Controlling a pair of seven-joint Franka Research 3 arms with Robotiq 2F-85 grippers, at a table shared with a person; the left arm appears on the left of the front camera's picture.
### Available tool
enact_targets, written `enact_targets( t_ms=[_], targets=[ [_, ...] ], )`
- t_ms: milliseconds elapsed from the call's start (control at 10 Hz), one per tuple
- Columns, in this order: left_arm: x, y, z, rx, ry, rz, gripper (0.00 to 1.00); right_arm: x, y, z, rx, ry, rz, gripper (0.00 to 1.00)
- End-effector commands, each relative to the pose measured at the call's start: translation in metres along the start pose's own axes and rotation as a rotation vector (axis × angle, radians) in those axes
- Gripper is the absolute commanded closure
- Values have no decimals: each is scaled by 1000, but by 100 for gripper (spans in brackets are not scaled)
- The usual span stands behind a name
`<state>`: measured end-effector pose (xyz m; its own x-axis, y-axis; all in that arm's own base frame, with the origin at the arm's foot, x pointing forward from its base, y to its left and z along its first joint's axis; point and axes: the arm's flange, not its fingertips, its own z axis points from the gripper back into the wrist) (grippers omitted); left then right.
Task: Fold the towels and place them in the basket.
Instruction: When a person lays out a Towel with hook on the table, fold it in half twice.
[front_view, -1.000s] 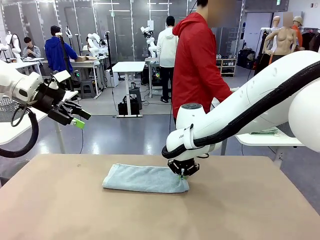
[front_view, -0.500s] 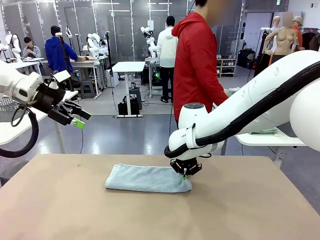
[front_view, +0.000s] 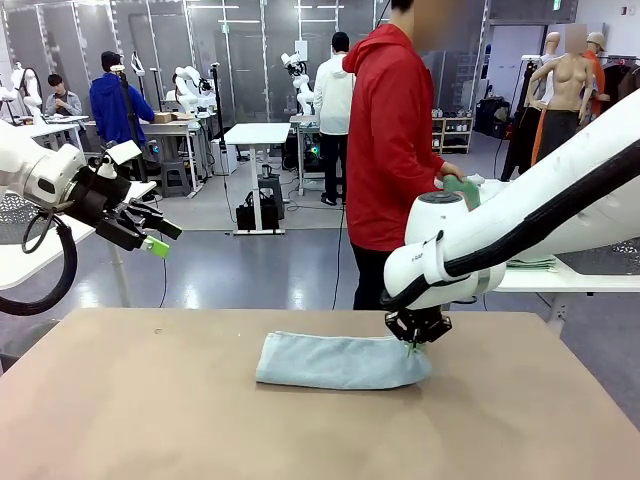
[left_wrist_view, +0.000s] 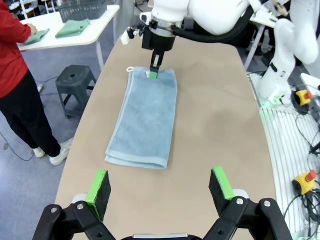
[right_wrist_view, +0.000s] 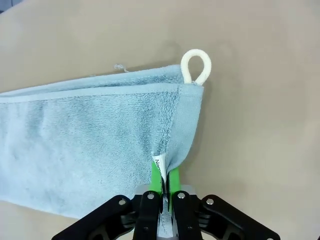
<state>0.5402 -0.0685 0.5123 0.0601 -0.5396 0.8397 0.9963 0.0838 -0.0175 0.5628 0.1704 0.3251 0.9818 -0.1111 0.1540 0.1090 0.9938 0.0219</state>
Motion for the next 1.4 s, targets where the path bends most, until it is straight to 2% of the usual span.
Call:
enact_targets(
  t_ms=[0, 300, 900, 1300],
  targets=[
    [0, 1, 0, 9, 2, -1, 0, -2, -6, 7, -6, -60, 35, 100],
    [0, 1, 0, 9, 2, -1, 0, 3, 19, 22, -25, -115, 70, 100],
    [0, 1, 0, 9, 2, -1, 0, 3, 158, 42, -92, -161, 136, 100],
    [0, 1, 0, 9, 2, -1, 0, -9, 214, 45, -60, -182, 140, 100]
  ],
)
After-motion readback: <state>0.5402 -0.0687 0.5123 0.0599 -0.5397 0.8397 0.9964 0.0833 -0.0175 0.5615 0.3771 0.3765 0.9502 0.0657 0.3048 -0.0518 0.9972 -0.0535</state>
